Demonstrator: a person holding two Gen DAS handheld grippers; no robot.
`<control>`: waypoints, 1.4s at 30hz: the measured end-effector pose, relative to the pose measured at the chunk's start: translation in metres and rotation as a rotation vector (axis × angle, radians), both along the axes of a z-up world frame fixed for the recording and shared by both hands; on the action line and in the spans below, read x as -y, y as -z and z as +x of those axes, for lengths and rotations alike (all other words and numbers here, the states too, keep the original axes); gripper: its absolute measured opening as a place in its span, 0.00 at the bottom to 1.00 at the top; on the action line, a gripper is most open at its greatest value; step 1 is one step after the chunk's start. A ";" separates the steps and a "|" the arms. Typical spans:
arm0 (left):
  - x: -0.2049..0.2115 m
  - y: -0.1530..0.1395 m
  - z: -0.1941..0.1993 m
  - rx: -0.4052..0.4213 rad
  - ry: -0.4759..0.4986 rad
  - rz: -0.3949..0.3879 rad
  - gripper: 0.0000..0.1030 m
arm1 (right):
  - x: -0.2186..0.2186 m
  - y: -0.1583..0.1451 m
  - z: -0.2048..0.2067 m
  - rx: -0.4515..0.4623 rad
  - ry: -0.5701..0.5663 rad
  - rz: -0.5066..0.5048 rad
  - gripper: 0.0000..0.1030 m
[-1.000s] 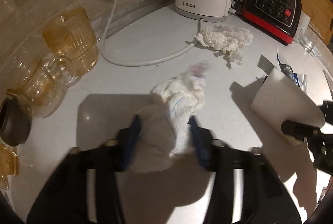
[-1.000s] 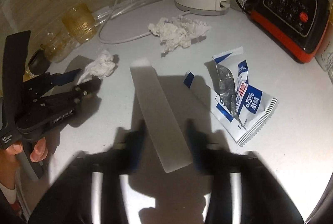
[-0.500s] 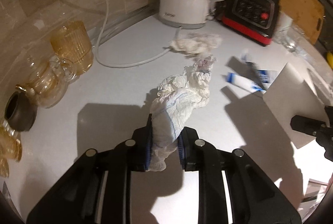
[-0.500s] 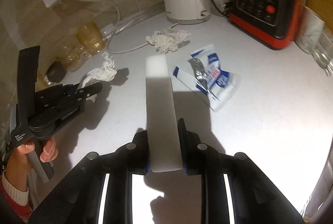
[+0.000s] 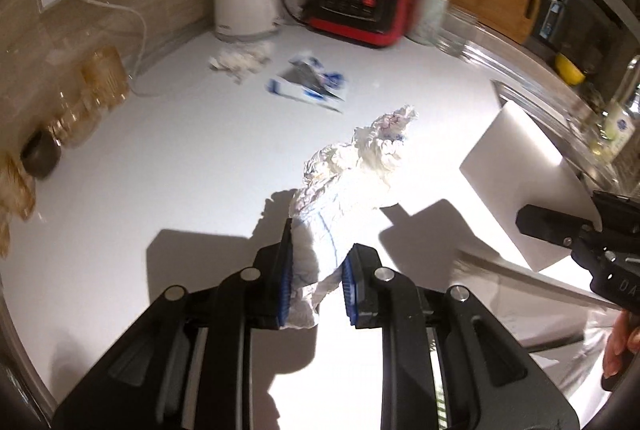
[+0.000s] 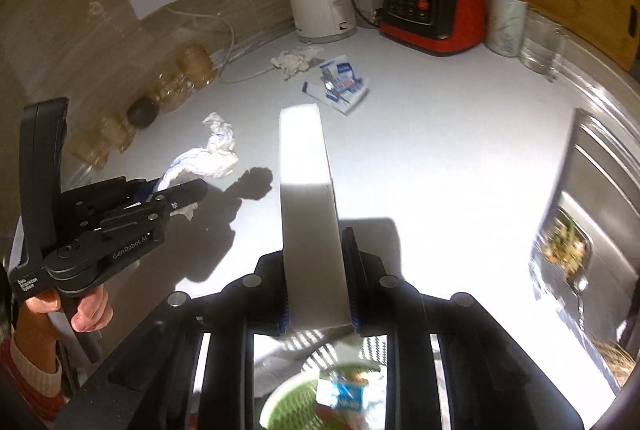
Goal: Collect trash
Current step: 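Release the tissue and white sponge into the green basket with both tools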
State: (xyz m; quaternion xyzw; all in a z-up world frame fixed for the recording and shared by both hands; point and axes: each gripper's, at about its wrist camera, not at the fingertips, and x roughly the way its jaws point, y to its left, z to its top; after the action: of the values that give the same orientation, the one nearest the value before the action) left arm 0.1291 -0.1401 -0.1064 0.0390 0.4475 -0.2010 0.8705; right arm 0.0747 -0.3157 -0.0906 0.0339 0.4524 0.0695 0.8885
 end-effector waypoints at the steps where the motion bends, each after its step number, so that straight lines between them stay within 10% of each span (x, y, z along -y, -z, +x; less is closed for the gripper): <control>1: 0.006 0.000 -0.012 -0.010 0.004 -0.008 0.20 | 0.003 -0.001 -0.013 0.000 -0.001 -0.010 0.22; 17: 0.075 0.022 -0.168 -0.083 0.118 0.019 0.20 | 0.050 0.022 -0.160 -0.072 0.019 -0.030 0.23; 32: 0.121 0.060 -0.214 -0.155 0.174 0.058 0.22 | 0.093 0.043 -0.205 -0.120 0.066 -0.021 0.23; 42: 0.127 0.073 -0.218 -0.205 0.170 0.084 0.59 | 0.107 0.056 -0.207 -0.150 0.069 0.003 0.23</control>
State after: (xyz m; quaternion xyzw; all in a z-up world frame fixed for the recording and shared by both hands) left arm -0.0887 -0.2672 -0.1797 0.0926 0.5373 -0.2582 0.7975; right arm -0.1321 -0.4224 -0.1463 0.0558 0.5160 0.0370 0.8540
